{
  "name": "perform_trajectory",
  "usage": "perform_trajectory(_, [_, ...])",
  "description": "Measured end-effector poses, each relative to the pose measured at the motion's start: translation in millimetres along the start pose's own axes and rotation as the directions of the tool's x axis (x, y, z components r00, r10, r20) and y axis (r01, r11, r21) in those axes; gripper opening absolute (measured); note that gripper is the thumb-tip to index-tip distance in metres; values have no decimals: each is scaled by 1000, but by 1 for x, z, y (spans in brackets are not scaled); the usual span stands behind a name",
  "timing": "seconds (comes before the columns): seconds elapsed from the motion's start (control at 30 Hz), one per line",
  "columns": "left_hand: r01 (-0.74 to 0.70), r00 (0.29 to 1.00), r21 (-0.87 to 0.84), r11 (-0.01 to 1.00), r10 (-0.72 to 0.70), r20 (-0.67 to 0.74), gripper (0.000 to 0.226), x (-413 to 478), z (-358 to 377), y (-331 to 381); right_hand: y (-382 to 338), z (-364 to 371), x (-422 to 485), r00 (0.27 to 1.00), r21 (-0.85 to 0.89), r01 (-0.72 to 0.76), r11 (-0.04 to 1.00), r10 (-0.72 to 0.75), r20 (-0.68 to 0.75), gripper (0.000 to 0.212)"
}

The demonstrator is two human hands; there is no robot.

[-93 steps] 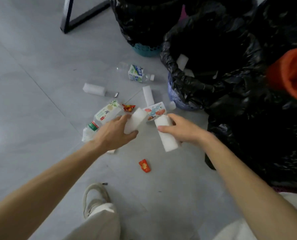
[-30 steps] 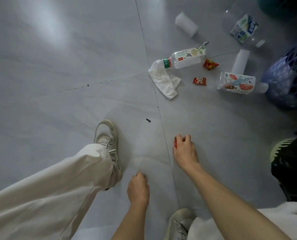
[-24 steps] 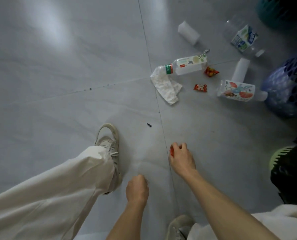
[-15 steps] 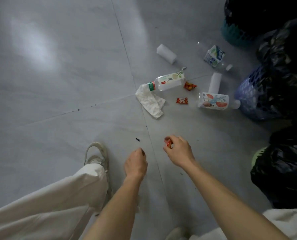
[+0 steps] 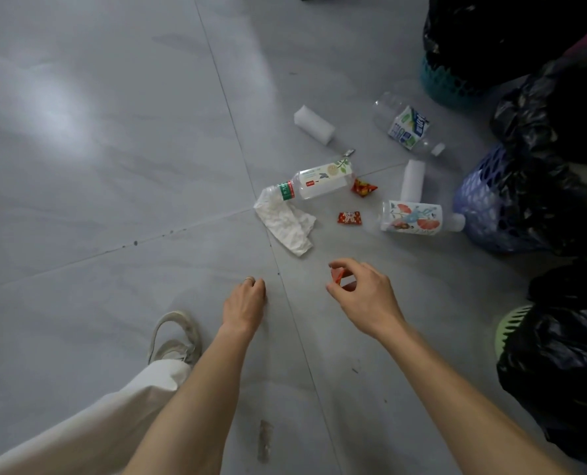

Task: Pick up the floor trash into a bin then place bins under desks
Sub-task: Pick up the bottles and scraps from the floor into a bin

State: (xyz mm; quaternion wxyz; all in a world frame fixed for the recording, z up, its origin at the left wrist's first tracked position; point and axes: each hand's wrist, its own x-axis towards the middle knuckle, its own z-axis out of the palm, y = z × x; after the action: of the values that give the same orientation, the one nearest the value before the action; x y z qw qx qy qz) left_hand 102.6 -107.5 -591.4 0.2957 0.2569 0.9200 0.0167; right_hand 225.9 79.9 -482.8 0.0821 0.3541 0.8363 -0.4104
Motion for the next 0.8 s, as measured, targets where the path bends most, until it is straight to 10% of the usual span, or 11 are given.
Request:
perform_trajectory(0.2, [34, 976, 30, 999, -39, 214, 28, 12, -23, 10, -23, -35, 13, 995, 7, 66, 998, -65, -71, 32])
perform_trajectory(0.37, [-124, 989, -172, 977, 135, 53, 13, 33, -112, 81, -35, -104, 21, 914, 66, 172, 983, -134, -382, 27])
perform_trajectory(0.6, [-664, 741, -275, 695, 565, -362, 19, 21, -243, 284, -8, -250, 9, 375, 232, 288, 929, 114, -920, 25])
perform_trajectory(0.8, [-821, 570, -192, 537, 750, -337, 17, 5, -247, 394, 44, -272, -6, 537, 347, -41, 937, 313, -783, 40])
